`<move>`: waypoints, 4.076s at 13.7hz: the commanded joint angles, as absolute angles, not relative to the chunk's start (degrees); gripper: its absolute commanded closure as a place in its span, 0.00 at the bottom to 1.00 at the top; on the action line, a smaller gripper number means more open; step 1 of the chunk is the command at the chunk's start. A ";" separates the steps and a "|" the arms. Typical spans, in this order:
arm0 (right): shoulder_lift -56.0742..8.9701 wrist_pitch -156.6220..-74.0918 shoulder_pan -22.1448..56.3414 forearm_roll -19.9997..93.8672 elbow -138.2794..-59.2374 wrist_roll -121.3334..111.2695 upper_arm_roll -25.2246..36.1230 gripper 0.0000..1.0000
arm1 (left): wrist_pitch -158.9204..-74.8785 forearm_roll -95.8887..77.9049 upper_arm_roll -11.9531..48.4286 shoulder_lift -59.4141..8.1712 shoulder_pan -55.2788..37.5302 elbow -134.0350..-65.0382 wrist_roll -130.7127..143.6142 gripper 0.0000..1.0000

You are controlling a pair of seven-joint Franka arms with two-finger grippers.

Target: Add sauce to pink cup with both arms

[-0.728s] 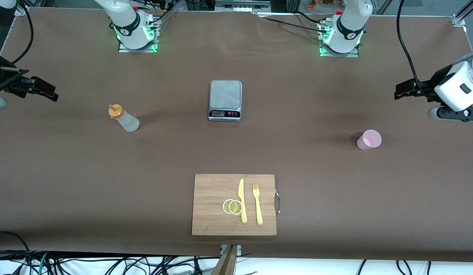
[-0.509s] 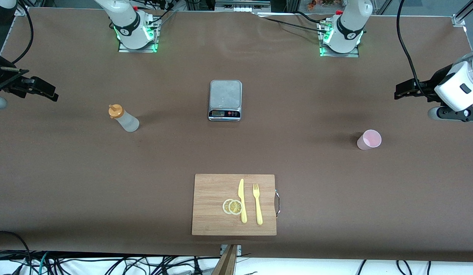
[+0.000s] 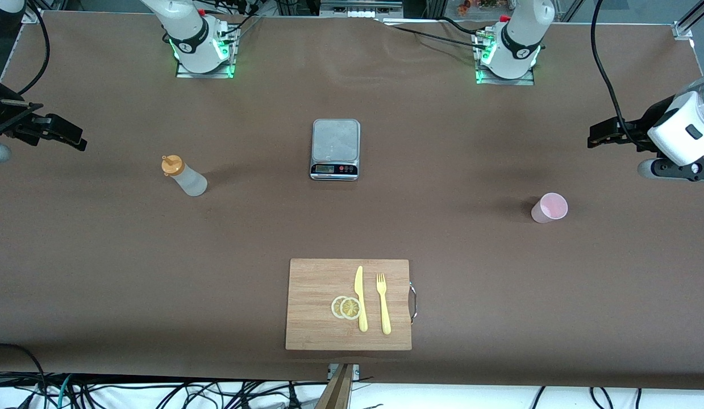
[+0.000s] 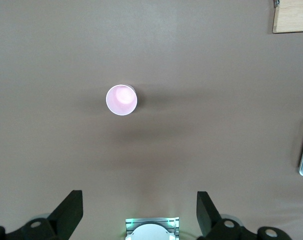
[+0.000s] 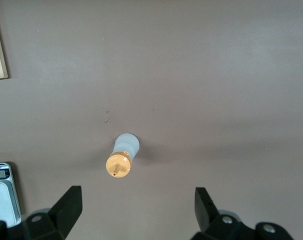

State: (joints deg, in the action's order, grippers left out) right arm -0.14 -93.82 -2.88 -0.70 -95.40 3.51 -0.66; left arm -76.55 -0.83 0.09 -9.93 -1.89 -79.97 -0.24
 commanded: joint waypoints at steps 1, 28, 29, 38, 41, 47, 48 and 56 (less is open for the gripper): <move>0.09 -93.43 -2.99 -0.26 -94.75 3.60 -0.70 0.00 | -76.46 -1.41 -0.09 -9.76 -1.85 -79.72 0.26 0.00; 0.09 -93.34 -2.90 -0.26 -94.83 3.52 -0.70 0.00 | -76.46 -1.49 -0.09 -9.76 -1.85 -79.63 0.26 0.00; 0.09 -93.34 -2.99 -0.26 -94.75 3.52 -0.70 0.00 | -76.46 -1.41 -0.09 -9.76 -1.93 -79.63 0.18 0.00; 0.09 -93.34 -2.90 -0.26 -94.75 3.52 -0.70 0.00 | -76.46 -1.49 -0.09 -9.84 -1.85 -79.63 0.00 0.00; 0.09 -93.34 -2.99 -0.26 -94.83 3.52 -0.70 0.00 | -76.46 -1.76 -0.44 -10.72 -1.58 -79.63 -0.44 0.00; 0.09 -93.16 -2.99 -0.26 -94.83 3.43 -0.70 0.00 | -79.61 -1.76 -0.44 -13.97 5.35 -79.63 -0.62 0.00; 0.09 -93.16 -2.90 -0.26 -94.75 3.43 -0.70 0.00 | -79.98 -1.32 -0.44 -14.58 5.36 -79.80 -0.70 0.00; 0.09 -93.16 -2.99 -0.26 -94.83 3.43 -0.70 0.00 | -100.95 0.43 -0.62 -16.45 5.45 -97.70 -7.38 0.00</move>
State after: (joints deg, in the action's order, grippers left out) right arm -0.14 -93.81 -2.88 -0.70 -95.37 3.51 -0.66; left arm -94.53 -0.70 -0.55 -19.88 5.55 -89.18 -5.49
